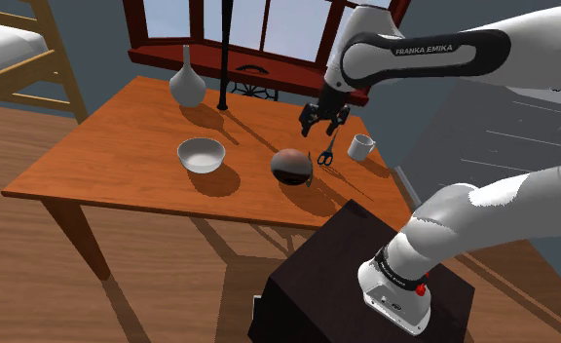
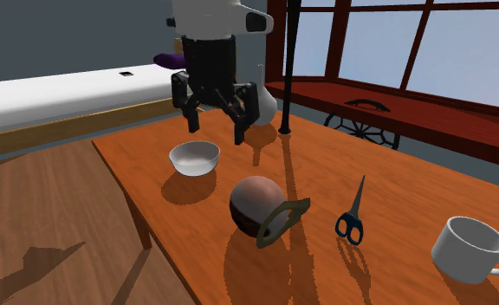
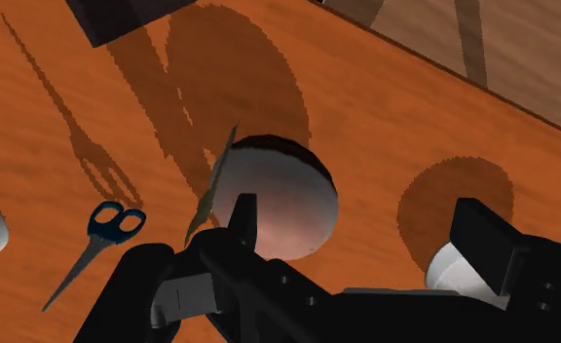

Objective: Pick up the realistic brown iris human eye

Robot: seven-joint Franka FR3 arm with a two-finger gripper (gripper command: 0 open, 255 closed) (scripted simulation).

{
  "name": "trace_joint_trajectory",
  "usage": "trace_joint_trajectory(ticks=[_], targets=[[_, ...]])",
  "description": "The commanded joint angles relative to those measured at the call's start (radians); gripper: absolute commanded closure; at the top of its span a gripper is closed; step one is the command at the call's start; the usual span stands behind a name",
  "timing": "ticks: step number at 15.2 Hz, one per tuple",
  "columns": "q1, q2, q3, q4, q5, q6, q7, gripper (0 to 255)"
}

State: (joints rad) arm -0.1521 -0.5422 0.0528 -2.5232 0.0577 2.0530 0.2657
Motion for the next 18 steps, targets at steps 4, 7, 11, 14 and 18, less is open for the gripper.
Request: trace_joint_trajectory(ticks=[4,7,11,14,18], targets=[[-0.063,0.12,-0.012,-0.041,-0.001,0.198,0.096,0],[-0.098,0.209,-0.021,-0.047,-0.002,0.314,0.154,0],[-0.14,0.335,-0.037,-0.043,-0.001,0.463,0.228,0],[-0.168,0.434,-0.052,-0.029,0.004,0.568,0.282,0],[-0.198,0.569,-0.078,0.0,0.024,0.699,0.343,0]])
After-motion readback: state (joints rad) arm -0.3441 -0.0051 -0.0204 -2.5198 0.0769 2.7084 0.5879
